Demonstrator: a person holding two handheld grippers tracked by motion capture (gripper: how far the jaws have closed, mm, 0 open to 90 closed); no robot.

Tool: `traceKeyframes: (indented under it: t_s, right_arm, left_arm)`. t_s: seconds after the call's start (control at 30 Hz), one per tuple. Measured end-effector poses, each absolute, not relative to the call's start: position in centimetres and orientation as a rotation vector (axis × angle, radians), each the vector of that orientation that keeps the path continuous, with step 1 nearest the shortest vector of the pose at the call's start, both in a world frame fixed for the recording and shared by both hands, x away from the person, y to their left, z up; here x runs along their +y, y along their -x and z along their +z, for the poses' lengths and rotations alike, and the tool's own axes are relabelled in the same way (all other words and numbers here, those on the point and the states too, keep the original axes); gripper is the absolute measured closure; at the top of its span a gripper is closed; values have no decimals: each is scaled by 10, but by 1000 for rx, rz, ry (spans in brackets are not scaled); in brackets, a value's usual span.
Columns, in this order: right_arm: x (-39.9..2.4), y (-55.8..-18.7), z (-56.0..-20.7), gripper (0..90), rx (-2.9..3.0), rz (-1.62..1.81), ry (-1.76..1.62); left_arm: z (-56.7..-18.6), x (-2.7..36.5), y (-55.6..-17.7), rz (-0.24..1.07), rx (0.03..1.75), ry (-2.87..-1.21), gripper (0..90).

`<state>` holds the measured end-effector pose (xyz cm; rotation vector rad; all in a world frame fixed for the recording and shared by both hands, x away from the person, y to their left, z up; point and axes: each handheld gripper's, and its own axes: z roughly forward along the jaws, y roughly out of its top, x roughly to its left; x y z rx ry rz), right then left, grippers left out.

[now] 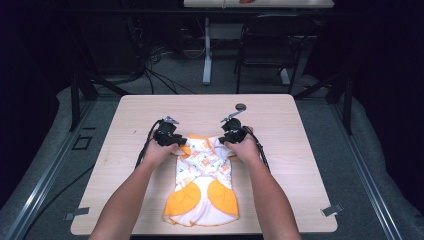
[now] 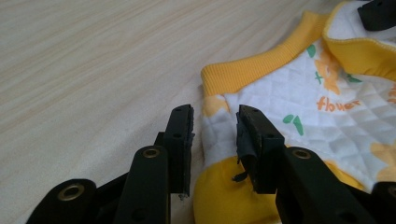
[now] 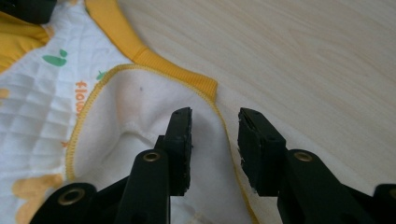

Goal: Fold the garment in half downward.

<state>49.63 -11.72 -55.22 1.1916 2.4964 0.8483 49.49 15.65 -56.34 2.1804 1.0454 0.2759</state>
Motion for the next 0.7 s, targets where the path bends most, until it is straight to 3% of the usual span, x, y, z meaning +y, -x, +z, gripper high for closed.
traceKeyframes:
  t_s: [0.3,0.7]
  right_arm:
    - [-119,-501,-563,625,2547,864,-1265]
    - [-116,-497,-564,794,2577,872,-1224]
  left_arm:
    - [-569,155,-496,276,1050,-2206,610]
    - [-571,153,-495,250,1039,-2213,788]
